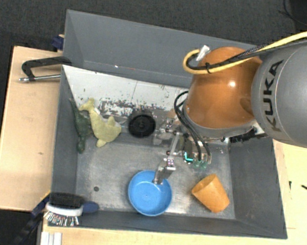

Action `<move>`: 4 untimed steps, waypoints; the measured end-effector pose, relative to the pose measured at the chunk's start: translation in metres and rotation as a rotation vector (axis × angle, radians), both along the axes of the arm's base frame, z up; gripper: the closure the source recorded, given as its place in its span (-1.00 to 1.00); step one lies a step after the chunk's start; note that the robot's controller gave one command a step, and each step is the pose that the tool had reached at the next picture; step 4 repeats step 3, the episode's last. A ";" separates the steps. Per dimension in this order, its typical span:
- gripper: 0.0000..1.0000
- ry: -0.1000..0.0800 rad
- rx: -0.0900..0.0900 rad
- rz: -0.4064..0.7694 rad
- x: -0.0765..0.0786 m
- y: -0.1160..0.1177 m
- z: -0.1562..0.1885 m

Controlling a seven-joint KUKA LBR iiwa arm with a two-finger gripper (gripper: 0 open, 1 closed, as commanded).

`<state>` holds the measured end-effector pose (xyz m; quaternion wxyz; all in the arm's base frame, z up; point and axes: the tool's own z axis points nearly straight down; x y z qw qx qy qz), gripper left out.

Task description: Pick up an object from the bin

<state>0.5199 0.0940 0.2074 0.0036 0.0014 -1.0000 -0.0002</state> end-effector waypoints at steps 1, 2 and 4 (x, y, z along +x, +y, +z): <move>-1.00 -0.002 0.001 0.319 0.009 -0.022 -0.113; 1.00 -0.012 0.002 0.319 0.011 -0.021 -0.109; 1.00 -0.023 0.000 0.304 0.032 -0.043 0.024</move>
Offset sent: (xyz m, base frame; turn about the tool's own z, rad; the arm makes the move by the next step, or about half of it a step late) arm 0.0096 -0.0225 -0.1108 -0.3199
